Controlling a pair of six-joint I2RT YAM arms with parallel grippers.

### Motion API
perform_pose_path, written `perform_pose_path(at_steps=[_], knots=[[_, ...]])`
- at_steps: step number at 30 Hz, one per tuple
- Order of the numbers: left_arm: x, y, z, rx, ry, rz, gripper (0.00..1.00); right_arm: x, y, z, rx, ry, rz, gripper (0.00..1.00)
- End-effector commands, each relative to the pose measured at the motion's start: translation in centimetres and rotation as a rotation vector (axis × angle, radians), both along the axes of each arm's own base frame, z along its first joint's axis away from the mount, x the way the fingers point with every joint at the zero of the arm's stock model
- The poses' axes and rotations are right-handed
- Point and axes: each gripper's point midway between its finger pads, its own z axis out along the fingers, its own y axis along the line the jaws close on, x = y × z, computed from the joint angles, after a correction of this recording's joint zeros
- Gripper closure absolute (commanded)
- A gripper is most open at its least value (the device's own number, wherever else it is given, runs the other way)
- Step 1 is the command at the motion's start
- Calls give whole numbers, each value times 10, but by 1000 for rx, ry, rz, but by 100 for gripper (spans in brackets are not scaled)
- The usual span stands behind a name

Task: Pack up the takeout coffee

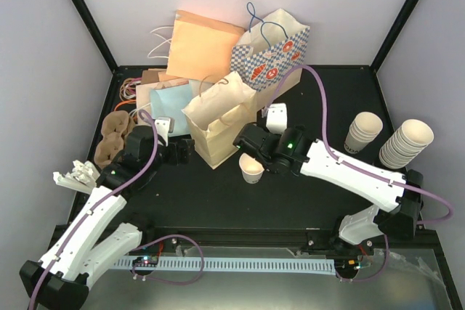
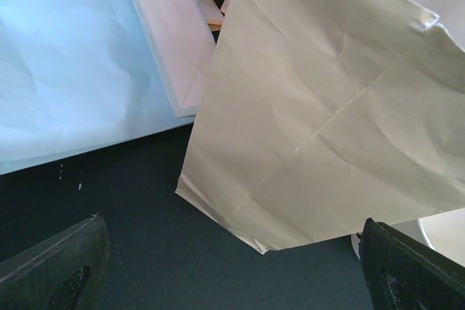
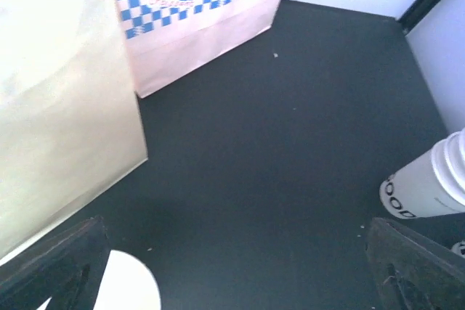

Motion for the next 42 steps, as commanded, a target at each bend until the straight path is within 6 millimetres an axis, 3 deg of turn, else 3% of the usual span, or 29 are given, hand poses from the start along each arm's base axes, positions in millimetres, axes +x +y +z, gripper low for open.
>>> perform_pose_path(at_steps=[1, 4, 10, 13, 21, 26, 33, 42], knots=[[0, -2, 3, -12, -15, -14, 3, 7, -31, -3, -18, -85, -163, 0], [-1, -2, 4, -12, -16, -14, 4, 18, -56, -31, 14, 27, -243, 0], [-1, -2, 4, -15, -19, -15, 3, 33, -80, -81, 182, 138, -244, 0], [-1, -2, 5, -17, -22, -15, 3, 37, -90, -92, 256, 176, -232, 0], [-1, -3, 4, -19, -20, -18, 3, 35, -116, -82, 223, 144, -316, 0], [-1, -3, 5, -22, -25, -19, 3, 18, -153, -80, 197, 159, -470, 0], [-1, -6, 6, -31, -28, -34, 3, -19, -229, -74, 215, 156, -756, 0], [-4, -12, 5, -47, -15, -67, 4, -63, -285, -84, 365, 161, -935, 0]])
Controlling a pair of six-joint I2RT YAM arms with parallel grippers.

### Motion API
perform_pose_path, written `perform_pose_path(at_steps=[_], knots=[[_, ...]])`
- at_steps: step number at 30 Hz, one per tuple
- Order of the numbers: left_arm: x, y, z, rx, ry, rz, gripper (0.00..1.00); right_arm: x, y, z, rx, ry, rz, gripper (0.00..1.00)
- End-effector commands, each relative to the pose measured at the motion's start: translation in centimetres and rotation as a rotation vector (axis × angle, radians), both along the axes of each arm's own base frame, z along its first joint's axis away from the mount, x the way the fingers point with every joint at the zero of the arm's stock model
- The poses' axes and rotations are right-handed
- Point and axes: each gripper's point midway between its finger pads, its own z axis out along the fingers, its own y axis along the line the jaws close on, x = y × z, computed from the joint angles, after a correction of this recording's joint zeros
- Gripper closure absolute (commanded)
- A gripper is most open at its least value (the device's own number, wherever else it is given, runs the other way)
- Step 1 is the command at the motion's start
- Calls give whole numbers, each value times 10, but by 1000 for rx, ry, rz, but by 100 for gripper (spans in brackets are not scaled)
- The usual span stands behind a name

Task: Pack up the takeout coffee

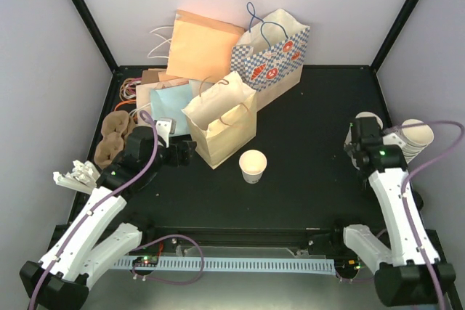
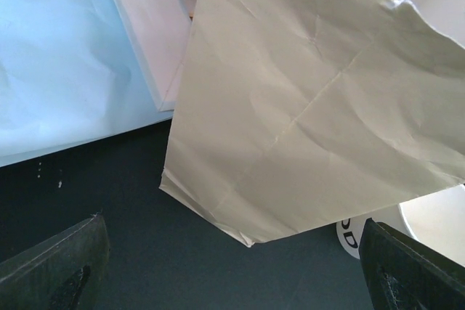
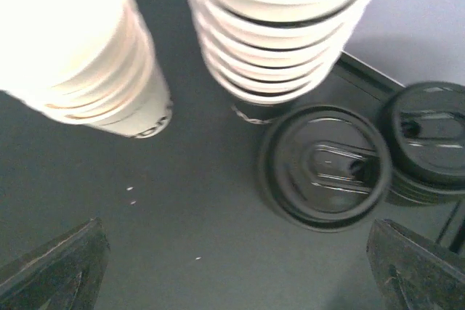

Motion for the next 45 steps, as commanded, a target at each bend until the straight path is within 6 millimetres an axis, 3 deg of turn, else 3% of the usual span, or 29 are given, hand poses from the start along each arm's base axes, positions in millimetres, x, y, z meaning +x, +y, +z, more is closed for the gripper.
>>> perform_pose_path(at_steps=[1, 5, 14, 25, 33, 40, 45], knots=[[-1, -7, 6, -30, -21, -37, 3, -21, -17, -12, 66, 22, -63, 0], [-3, -11, 7, -36, -18, -61, 3, -24, -22, -14, 114, 9, -97, 0], [-5, -20, 1, -55, 14, -108, 4, -28, -29, -45, 231, 49, -155, 0], [-6, -25, 4, -63, 12, -142, 4, -31, -46, -53, 257, 24, -200, 0], [-7, -25, 6, -64, 0, -147, 4, -32, -52, -36, 204, -74, -209, 0], [-8, -25, 6, -63, -1, -151, 4, -34, -55, -43, 205, -50, -244, 0], [-8, -26, 7, -66, -3, -154, 4, -50, -58, -54, 213, -24, -367, 1]])
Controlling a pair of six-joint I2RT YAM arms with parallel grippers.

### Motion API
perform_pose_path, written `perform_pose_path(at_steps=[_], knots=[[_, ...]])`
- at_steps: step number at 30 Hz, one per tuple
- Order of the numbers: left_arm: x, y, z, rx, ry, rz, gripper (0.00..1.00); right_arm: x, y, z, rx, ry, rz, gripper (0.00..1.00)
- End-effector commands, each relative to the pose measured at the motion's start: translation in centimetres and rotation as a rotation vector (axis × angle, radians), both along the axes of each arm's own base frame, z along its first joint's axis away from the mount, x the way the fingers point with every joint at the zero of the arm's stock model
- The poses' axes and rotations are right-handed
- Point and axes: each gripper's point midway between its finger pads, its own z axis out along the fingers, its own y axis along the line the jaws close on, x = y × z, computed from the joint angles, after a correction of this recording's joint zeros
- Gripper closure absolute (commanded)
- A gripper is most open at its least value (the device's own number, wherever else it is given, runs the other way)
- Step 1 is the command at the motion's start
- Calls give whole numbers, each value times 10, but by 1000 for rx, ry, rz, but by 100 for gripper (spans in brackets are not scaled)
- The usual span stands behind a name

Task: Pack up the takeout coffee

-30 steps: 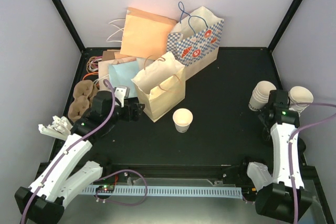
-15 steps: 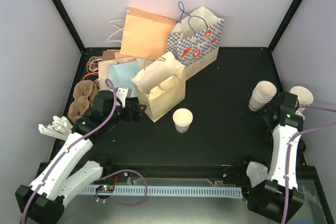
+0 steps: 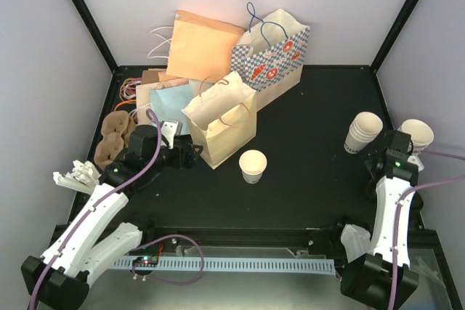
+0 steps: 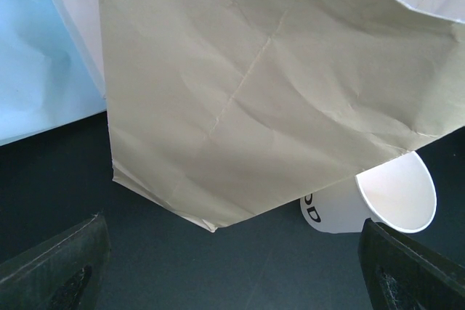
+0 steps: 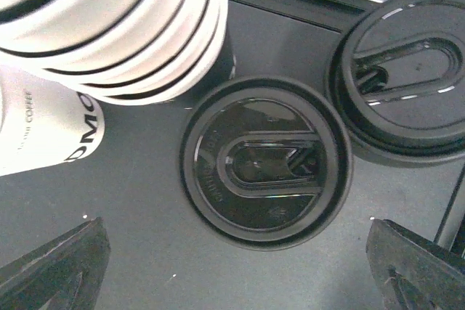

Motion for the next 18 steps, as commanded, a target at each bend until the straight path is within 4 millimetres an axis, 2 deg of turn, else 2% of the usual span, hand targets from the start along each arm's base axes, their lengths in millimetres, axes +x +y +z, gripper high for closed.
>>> perform_pose_path(at_steps=[1, 12, 18], knots=[[0, -3, 12, -23, -45, -21, 4, -12, -6, -7, -5, -9, -116, 1], [-1, -3, 13, -24, -50, -23, 4, -2, -8, -20, 1, -10, -87, 0], [-1, -3, 13, -23, -49, -23, 4, -5, -17, -27, -16, 6, -115, 0]])
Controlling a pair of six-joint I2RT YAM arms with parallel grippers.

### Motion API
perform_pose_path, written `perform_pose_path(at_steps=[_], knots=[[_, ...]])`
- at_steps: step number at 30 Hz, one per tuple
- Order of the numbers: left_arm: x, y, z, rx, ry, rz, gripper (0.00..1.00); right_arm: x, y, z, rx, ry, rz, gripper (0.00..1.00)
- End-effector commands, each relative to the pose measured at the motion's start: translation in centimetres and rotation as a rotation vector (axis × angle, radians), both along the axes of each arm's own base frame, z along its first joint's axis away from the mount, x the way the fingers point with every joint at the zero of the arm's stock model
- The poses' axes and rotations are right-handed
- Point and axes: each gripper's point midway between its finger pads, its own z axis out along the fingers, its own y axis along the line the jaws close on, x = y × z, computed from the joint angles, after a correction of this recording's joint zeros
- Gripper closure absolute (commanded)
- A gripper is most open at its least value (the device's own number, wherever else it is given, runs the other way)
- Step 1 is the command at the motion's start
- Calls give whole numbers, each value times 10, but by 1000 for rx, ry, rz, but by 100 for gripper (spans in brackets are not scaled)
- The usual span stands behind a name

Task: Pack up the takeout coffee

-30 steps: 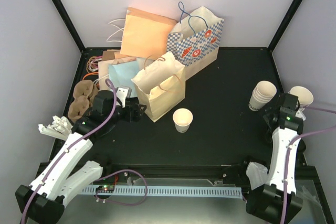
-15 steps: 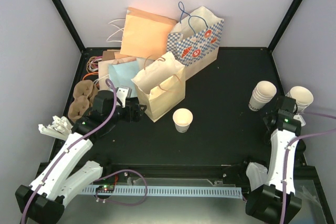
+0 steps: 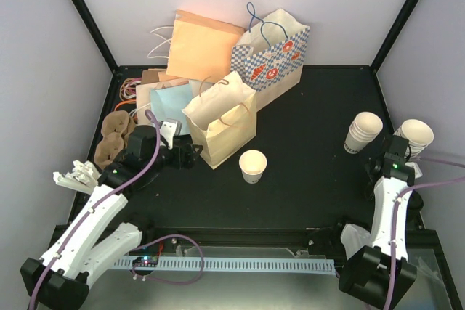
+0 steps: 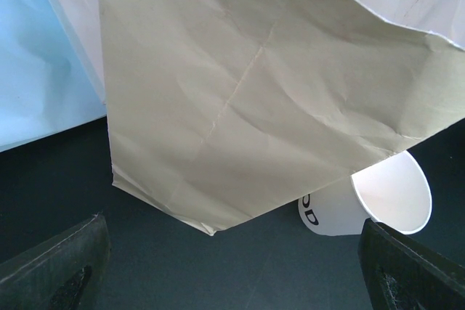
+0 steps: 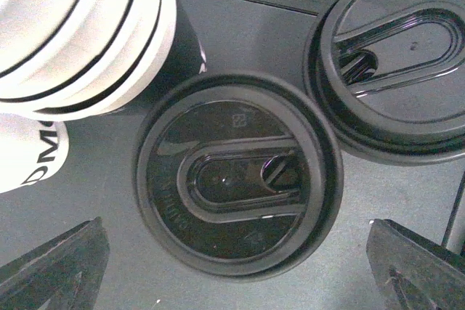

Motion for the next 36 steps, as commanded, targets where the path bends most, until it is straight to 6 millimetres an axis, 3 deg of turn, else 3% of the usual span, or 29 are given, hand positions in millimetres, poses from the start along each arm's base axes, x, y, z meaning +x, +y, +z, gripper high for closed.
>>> perform_pose_path(at_steps=[1, 10, 13, 25, 36], knots=[[-1, -3, 9, -17, -34, -22, 4, 1, -12, -1, -36, -6, -28, 0], [0, -2, 9, -16, -34, -17, 4, 4, -19, -9, -59, 7, -29, 4], [0, -2, 8, -14, -33, -15, 4, 3, -17, -11, -47, 15, -33, 13], [-1, -2, 10, -17, -39, -15, 4, 1, -15, -9, -37, 17, -38, 28], [-1, -2, 10, -21, -40, -15, 4, 0, -11, 8, -37, -26, -25, 29]])
